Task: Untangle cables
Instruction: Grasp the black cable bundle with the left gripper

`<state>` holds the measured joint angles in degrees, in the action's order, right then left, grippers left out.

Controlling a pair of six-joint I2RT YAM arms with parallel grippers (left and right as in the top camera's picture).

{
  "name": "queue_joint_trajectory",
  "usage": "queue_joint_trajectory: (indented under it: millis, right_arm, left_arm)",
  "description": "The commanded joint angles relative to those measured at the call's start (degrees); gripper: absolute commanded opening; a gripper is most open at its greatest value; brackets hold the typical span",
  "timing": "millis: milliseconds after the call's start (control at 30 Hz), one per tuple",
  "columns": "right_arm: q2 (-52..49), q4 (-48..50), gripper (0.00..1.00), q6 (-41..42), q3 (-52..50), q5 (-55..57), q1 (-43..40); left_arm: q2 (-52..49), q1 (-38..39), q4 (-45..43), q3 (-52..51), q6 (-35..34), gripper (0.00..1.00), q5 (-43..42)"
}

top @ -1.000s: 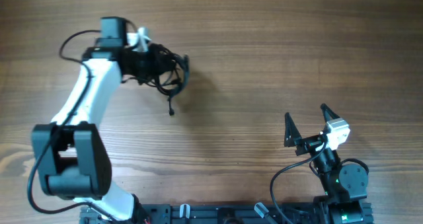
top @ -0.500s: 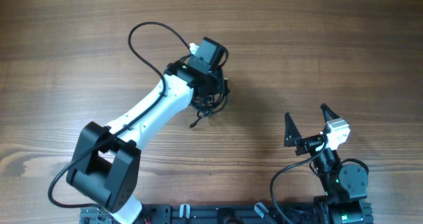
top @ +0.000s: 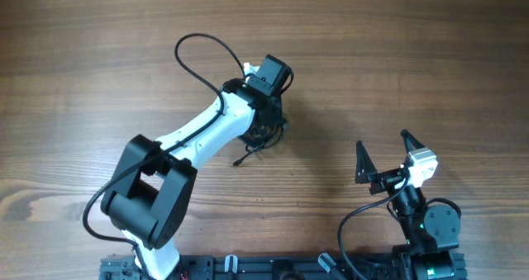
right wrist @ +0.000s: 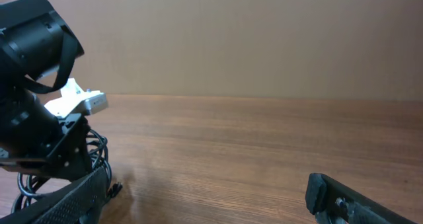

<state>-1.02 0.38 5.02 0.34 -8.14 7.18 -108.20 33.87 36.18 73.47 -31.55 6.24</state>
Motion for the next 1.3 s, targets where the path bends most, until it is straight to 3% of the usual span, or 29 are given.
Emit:
queue_joint_trajectory:
  millis: [0,33,100,167,300,367,433,667,767,833,1033,1100,1133,1267]
  right_arm:
    - [0.0,0.2,1.0,-0.4,0.0,-0.9,0.1]
    - [0.0,0.2,0.99,-0.4,0.0,-0.9,0.1]
    - [0.0,0.2,1.0,-0.4,0.0,-0.9,0.1]
    - [0.0,0.2,1.0,-0.4,0.0,-0.9,0.1]
    - [0.0,0.2,1.0,-0.4,0.0,-0.9,0.1]
    - [0.0,0.2,1.0,-0.4,0.0,-0.9,0.1]
    - [0.0,0.2,1.0,-0.4,0.0,-0.9,0.1]
    - [0.0,0.2,1.0,-0.4,0.0,-0.9,0.1]
    - [0.0,0.2,1.0,-0.4,0.0,-0.9,0.1]
    - [0.0,0.2,1.0,-0.4,0.0,-0.9,0.1]
    - [0.0,0.2,1.0,-0.4,0.0,-0.9,0.1]
    - [0.0,0.2,1.0,-0.4,0.0,-0.9,0.1]
    - [0.0,0.2,1.0,-0.4,0.0,-0.9,0.1]
    - [0.0,0.2,1.0,-0.4,0.0,-0.9,0.1]
  left_arm:
    - [-1.1,0.0,-0.3,0.0,-0.6,0.7,3.5]
    - [-1.1,0.0,-0.3,0.0,-0.6,0.82,4.3]
    - [-1.1,0.0,-1.1,0.2,-0.2,0.93,4.7]
    - [-0.9,-0.1,-0.6,1.7,-0.2,0.98,4.7]
    - [-0.3,-0.1,1.7,5.7,-0.3,0.99,4.7]
    - [-0.1,-0.3,2.0,6.4,-0.9,0.9,4.8]
    - [-0.4,-0.4,2.4,6.3,-0.9,0.69,5.4]
    - [-4.2,-1.3,2.4,3.6,-5.4,0.53,10.3]
    - [-6.2,-1.4,1.9,3.6,-5.4,0.43,10.3]
    - [-7.1,-1.5,1.7,3.6,-5.4,0.29,10.3]
    - [-8.1,-1.5,1.5,3.6,-5.4,0.13,10.1]
    - [-8.1,-1.5,1.5,3.6,-5.4,0.25,9.6]
    - [-8.1,-1.5,1.7,3.6,-5.4,0.25,9.5]
    - [-8.1,-1.5,1.8,3.6,-5.4,0.04,9.2]
